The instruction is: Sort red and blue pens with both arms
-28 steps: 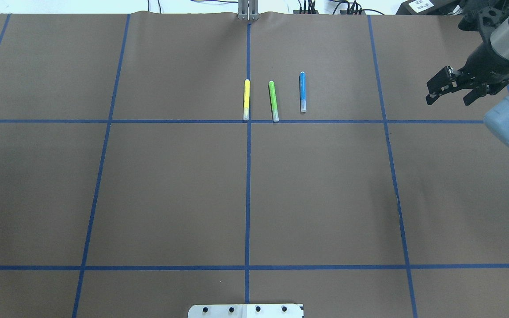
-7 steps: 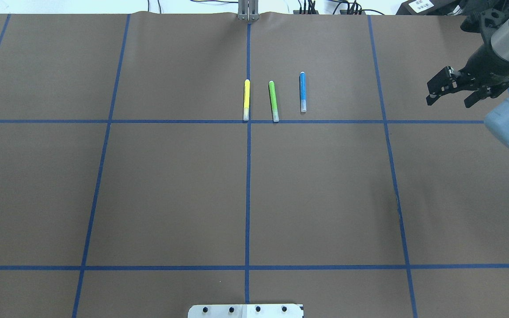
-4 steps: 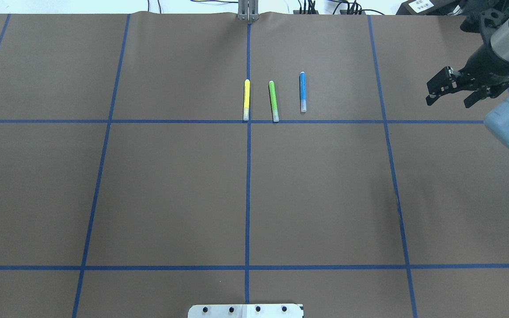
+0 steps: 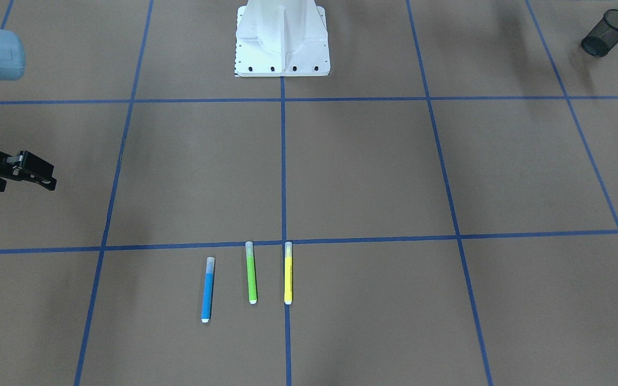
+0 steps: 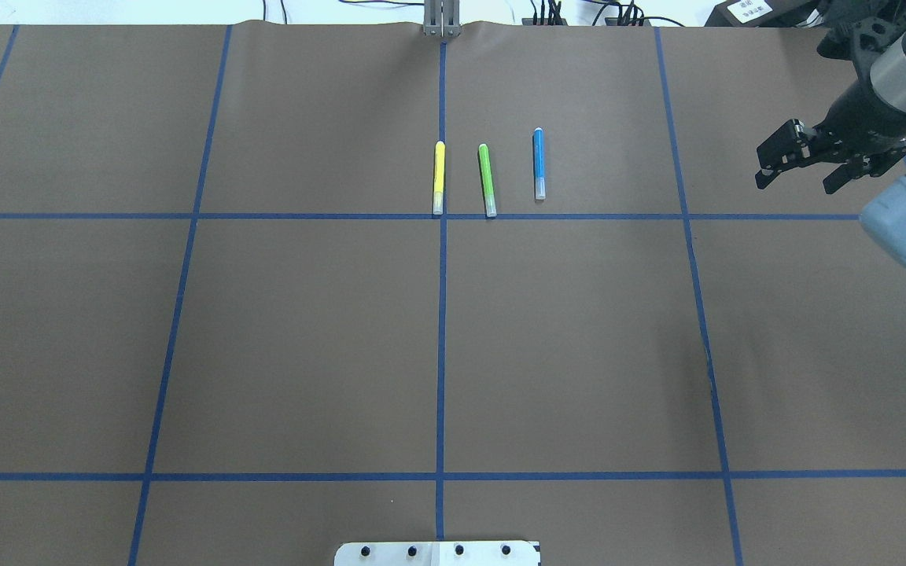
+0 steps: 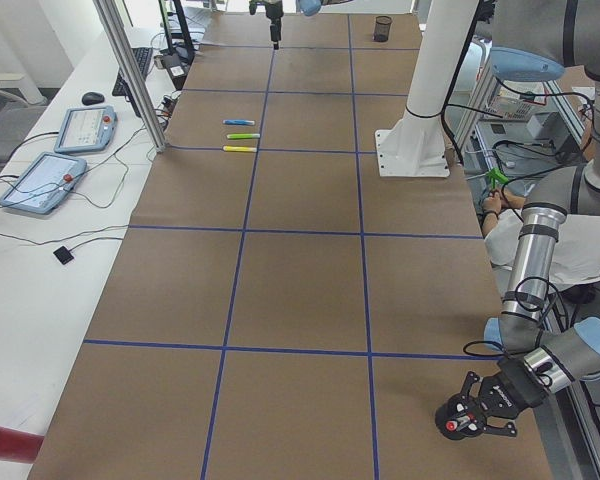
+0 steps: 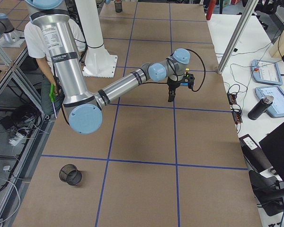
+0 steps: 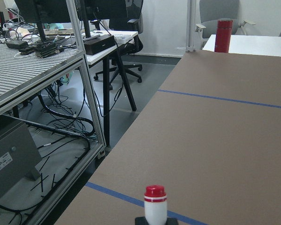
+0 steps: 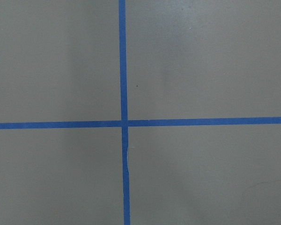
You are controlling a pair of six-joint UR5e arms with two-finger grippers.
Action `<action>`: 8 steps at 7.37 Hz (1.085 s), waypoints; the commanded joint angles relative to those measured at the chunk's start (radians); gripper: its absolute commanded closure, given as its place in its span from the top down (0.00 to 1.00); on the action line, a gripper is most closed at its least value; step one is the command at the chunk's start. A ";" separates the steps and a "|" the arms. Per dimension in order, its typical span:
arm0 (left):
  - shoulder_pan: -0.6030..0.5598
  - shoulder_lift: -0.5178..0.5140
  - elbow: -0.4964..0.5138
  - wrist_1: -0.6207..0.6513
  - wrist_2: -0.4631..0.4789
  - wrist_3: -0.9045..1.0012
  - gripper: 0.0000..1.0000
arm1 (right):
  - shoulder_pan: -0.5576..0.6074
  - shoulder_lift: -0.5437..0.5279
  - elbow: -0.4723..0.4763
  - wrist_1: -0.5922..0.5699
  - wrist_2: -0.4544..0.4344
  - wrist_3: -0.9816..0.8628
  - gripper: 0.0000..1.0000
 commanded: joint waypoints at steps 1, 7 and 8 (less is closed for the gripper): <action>-0.033 0.025 -0.004 -0.007 0.005 0.001 0.00 | -0.002 0.000 -0.004 0.000 0.000 0.001 1.00; -0.201 0.016 0.006 0.011 -0.022 0.091 0.00 | -0.011 -0.002 -0.013 0.000 0.000 0.001 1.00; -0.201 0.013 0.006 0.013 -0.024 0.091 0.09 | -0.011 -0.002 -0.012 0.000 0.000 0.001 1.00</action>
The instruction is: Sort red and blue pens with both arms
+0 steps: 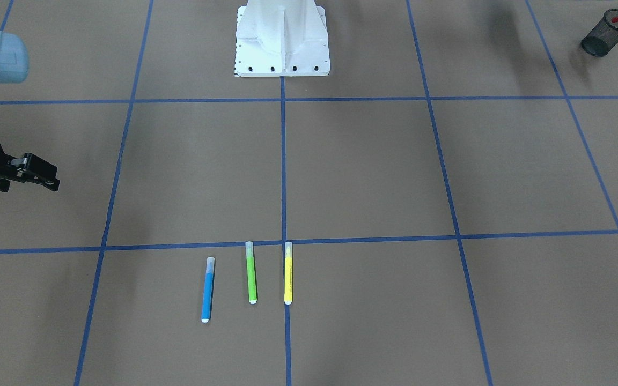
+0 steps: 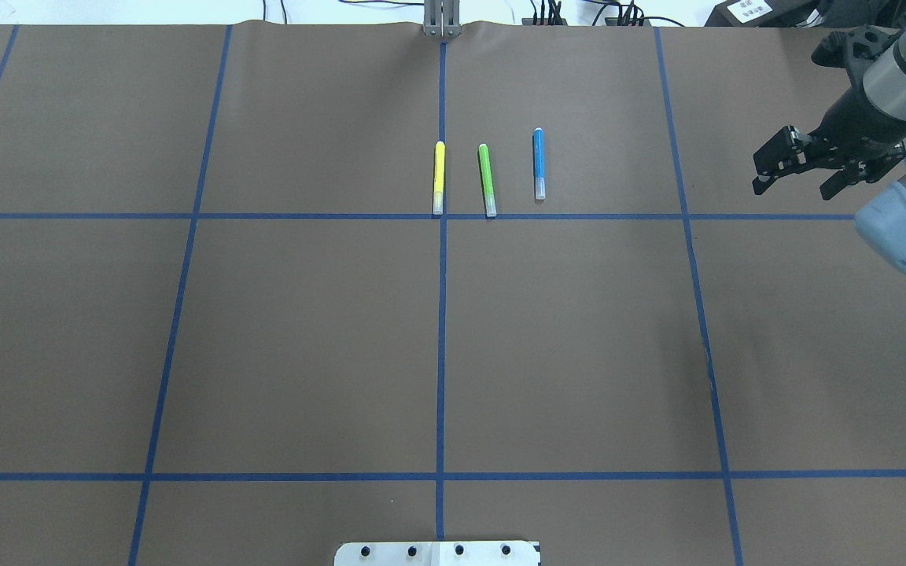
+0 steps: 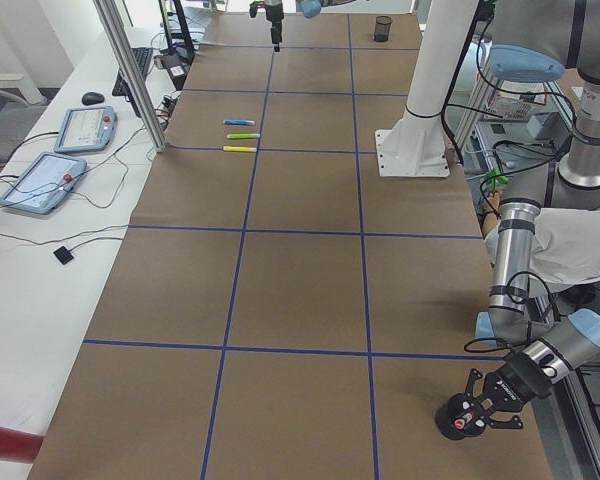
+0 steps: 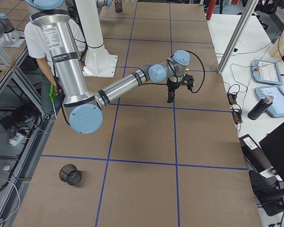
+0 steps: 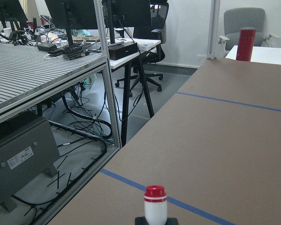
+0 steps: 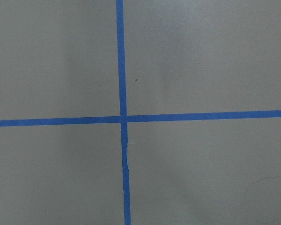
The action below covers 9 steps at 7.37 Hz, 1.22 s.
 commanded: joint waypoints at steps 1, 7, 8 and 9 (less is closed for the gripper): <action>-0.012 -0.004 0.005 0.002 -0.008 0.012 0.20 | -0.002 0.000 -0.003 0.000 0.000 0.000 1.00; -0.017 -0.006 0.024 0.005 -0.026 0.055 0.91 | -0.002 0.000 0.000 0.000 0.000 0.002 1.00; -0.016 -0.011 0.007 0.043 -0.046 0.055 0.91 | -0.002 0.000 0.000 0.000 0.000 0.000 1.00; -0.016 -0.024 -0.054 0.136 -0.055 0.053 0.91 | -0.002 0.000 0.000 0.000 0.000 0.002 1.00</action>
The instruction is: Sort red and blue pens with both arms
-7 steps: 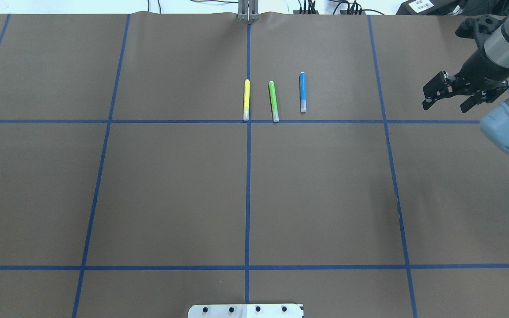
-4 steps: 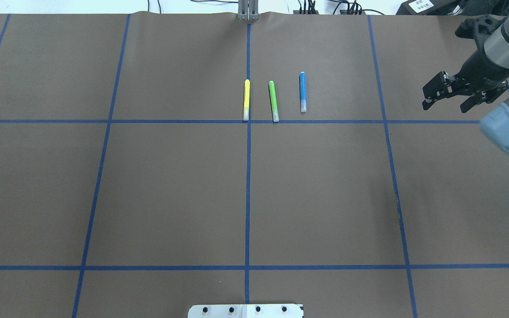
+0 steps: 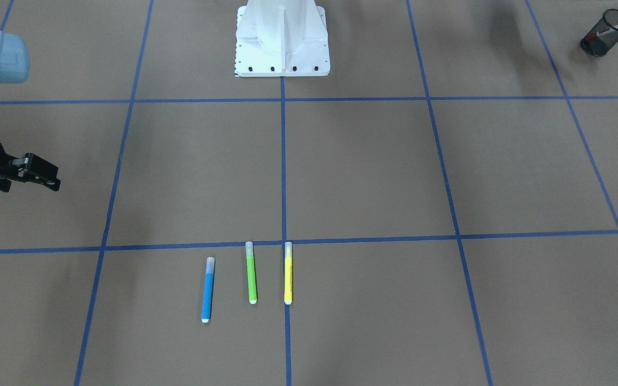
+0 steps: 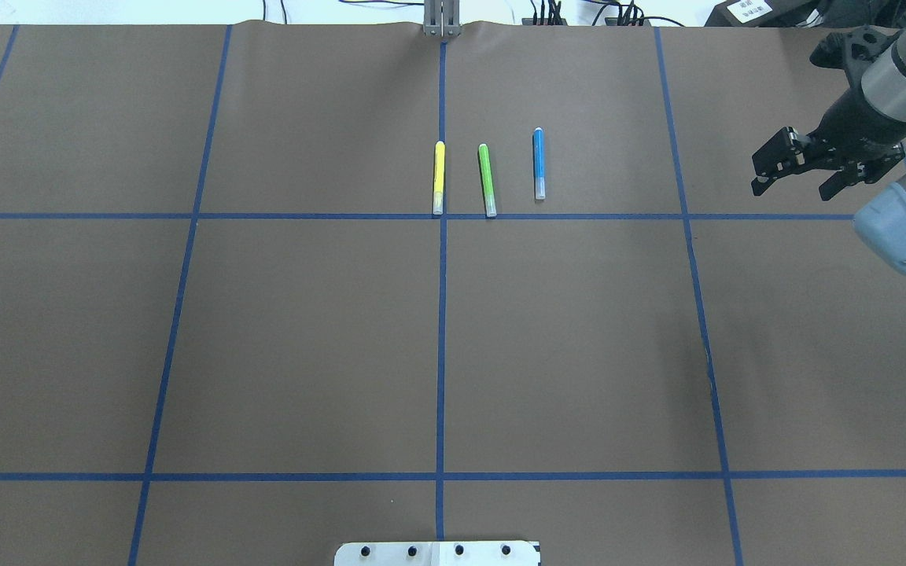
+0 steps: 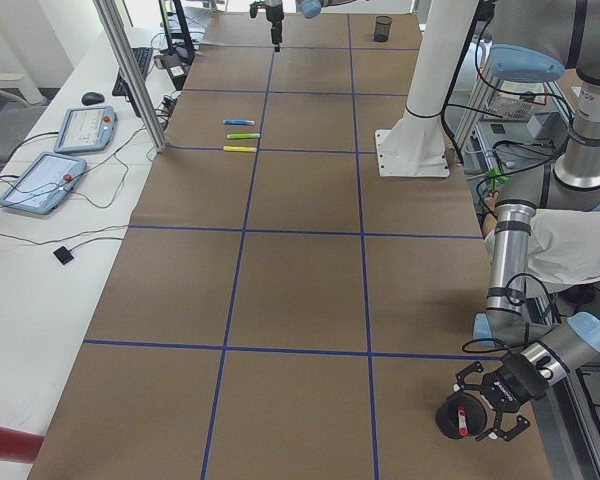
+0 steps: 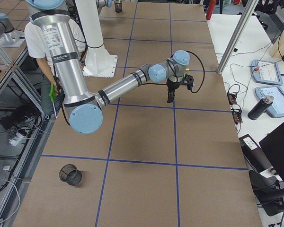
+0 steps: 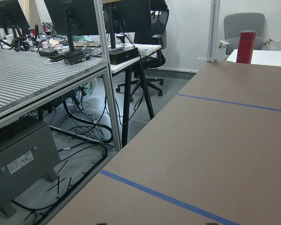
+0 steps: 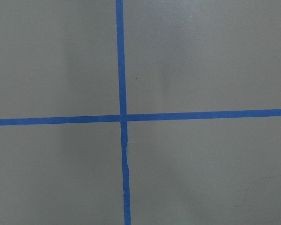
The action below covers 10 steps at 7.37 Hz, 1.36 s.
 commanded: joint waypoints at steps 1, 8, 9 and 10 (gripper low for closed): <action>0.002 -0.038 -0.107 0.173 -0.015 -0.001 0.91 | 0.000 0.000 0.005 0.000 0.000 0.005 1.00; 0.224 -0.276 -0.131 0.546 0.040 -0.005 0.91 | -0.005 0.000 0.010 0.000 0.000 0.025 1.00; 0.275 -0.300 -0.134 0.591 0.040 -0.007 0.91 | -0.005 0.000 0.009 0.000 0.000 0.025 1.00; 0.362 -0.328 -0.135 0.631 0.040 -0.029 0.92 | -0.005 0.000 0.006 0.000 0.000 0.025 1.00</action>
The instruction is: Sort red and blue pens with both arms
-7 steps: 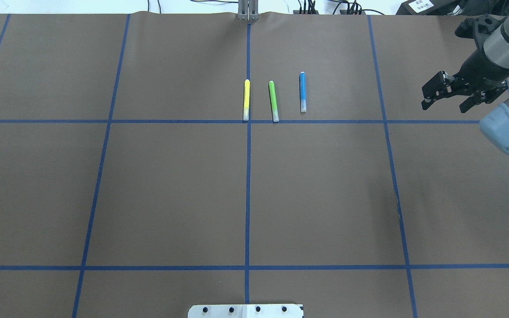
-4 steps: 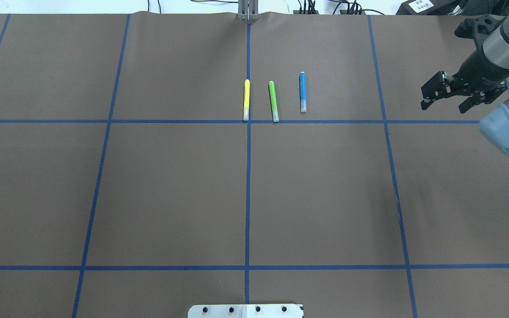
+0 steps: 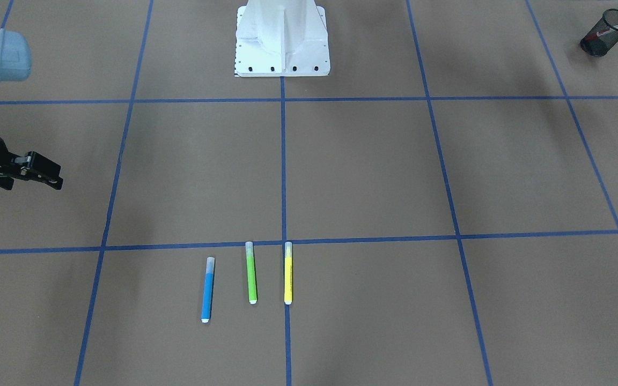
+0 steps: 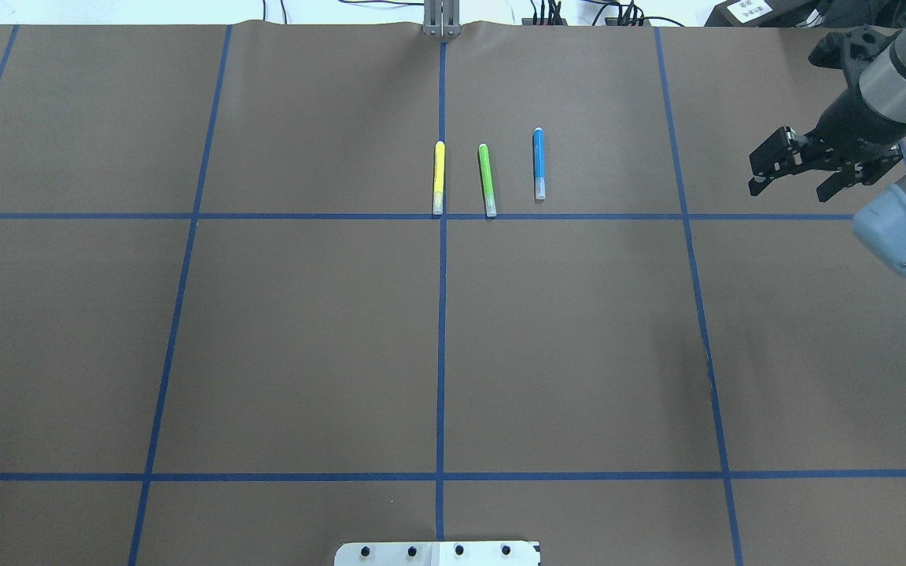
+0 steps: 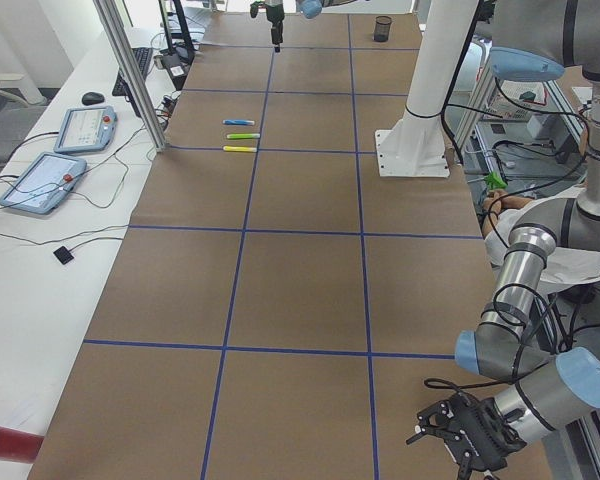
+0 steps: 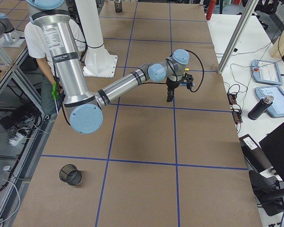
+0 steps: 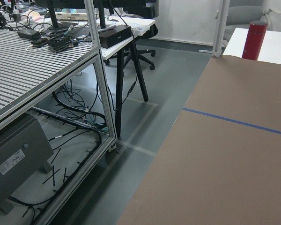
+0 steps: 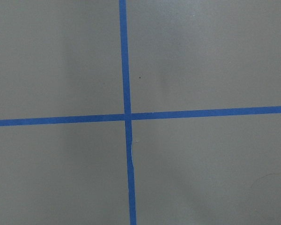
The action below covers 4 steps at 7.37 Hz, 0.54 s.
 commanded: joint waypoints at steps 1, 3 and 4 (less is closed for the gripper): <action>0.165 -0.058 -0.002 0.066 0.001 -0.055 0.92 | 0.000 0.000 -0.004 0.000 0.000 0.000 1.00; 0.360 -0.118 -0.002 0.083 -0.004 -0.143 0.92 | 0.000 0.000 -0.009 0.000 0.000 0.000 1.00; 0.467 -0.167 -0.002 0.107 -0.007 -0.198 0.92 | 0.000 0.000 -0.010 0.000 0.000 -0.001 1.00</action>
